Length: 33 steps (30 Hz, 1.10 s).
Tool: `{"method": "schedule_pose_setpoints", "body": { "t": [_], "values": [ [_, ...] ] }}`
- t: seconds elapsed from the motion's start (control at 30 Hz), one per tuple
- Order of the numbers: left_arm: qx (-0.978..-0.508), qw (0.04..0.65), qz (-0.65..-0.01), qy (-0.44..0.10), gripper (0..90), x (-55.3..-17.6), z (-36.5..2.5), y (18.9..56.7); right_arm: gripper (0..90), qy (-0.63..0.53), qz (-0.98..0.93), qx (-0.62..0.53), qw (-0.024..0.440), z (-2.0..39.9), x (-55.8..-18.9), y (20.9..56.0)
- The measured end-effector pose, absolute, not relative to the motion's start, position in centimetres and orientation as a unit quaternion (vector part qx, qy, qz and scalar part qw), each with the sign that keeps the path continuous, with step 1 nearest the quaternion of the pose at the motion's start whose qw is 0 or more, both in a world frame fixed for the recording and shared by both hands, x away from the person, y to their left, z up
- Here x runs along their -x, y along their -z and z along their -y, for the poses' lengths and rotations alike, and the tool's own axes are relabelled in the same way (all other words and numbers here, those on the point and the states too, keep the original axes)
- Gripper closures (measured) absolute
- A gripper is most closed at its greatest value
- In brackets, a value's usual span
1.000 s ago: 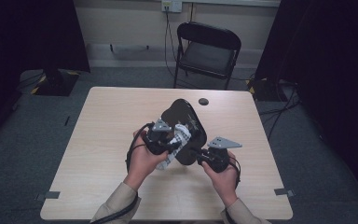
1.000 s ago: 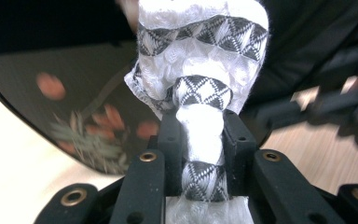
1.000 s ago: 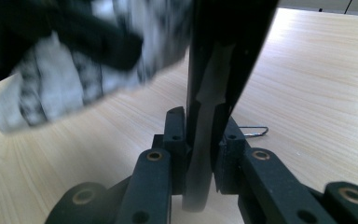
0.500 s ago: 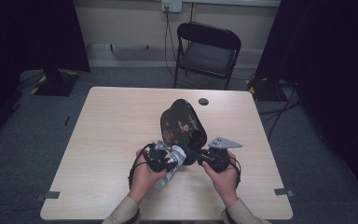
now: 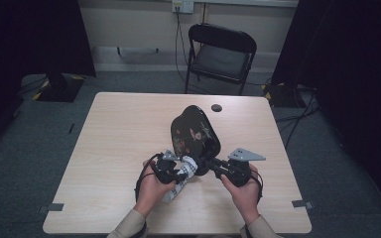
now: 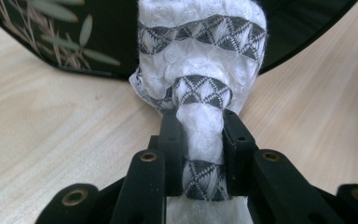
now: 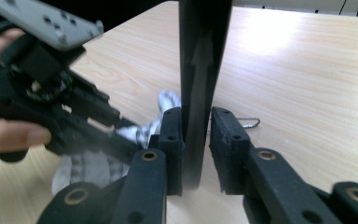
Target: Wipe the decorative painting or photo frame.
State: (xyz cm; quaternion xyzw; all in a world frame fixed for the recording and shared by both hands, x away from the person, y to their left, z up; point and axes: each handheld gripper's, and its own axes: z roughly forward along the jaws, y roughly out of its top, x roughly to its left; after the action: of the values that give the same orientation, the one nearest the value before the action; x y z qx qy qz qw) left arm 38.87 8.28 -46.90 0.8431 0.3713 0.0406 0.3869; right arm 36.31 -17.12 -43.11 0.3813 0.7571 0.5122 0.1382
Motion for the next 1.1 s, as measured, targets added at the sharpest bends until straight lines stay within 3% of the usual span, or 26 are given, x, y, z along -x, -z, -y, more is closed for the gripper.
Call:
{"method": "schedule_pose_setpoints", "body": {
  "t": [0.1, 0.63, 0.8, 1.1],
  "values": [
    [-0.838, 0.404, -0.363, -0.051, 73.4, -39.0, -8.4, 45.2, 79.0, -0.511, -0.757, -0.386, 0.135, 17.2, -36.2, 43.3],
    [-0.793, 0.499, -0.318, -0.145, 73.0, -40.8, -8.5, 31.1, 79.5, -0.519, -0.751, -0.386, 0.131, 15.9, -36.5, 43.4],
    [-0.800, 0.492, -0.311, -0.147, 73.0, -41.1, -7.9, 30.5, 79.6, -0.517, -0.752, -0.387, 0.132, 15.7, -36.6, 43.3],
    [-0.821, 0.461, -0.317, -0.115, 72.8, -40.3, -7.5, 35.7, 79.5, -0.514, -0.755, -0.385, 0.131, 15.8, -36.7, 43.2]
  ]
}}
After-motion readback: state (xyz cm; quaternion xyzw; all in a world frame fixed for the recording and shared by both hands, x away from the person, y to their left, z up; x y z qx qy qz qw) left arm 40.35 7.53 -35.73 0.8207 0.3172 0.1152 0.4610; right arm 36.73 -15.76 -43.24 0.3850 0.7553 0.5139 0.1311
